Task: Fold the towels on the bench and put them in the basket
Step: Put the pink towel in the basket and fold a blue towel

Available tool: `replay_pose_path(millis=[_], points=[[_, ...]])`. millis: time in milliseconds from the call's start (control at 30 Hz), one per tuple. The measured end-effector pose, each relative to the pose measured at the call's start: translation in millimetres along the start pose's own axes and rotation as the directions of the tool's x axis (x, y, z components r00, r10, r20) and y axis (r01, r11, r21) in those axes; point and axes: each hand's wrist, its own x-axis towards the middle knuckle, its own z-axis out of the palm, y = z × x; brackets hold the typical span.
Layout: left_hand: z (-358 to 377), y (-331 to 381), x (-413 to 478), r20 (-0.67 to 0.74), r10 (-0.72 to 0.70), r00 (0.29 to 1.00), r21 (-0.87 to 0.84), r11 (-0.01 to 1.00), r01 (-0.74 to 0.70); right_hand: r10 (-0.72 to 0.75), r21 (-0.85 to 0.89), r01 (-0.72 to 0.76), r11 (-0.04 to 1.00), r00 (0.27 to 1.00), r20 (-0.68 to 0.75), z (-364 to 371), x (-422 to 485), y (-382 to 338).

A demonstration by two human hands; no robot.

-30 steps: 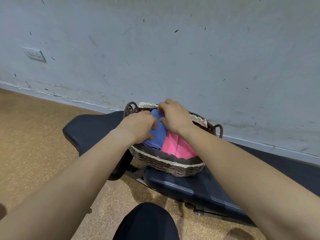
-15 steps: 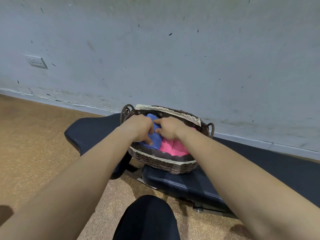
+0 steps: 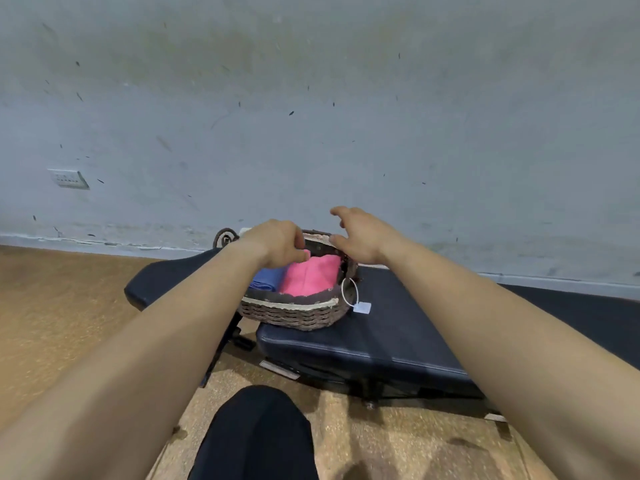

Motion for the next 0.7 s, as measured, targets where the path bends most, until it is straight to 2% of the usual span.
replay_pose_path(millis=[300,433,567,700], points=[[23.1,144.2,22.7,-0.131,0.177,0.975,-0.135,0.972,-0.194,0.251,0.062,-0.248,0.967,0.967,-0.041,-29.2,-93.4,133.5],[58.0,199.6,71.9,-0.074,0.271,0.960,-0.149,0.949,-0.279,0.368,0.098,-0.364,0.926,0.930,-0.021,-16.2,-102.1,209.8],[85.1,243.2,131.9,0.029,0.289,0.957,-0.196,0.940,-0.278,0.454,0.088,-0.455,0.886,0.890,0.031,-15.4,-95.1,279.2],[78.9,284.5,159.2,0.107,0.279,0.954,-0.234,0.940,-0.248,0.536,0.125,-0.544,0.830,0.839,0.092,-41.5,-103.4,316.0]])
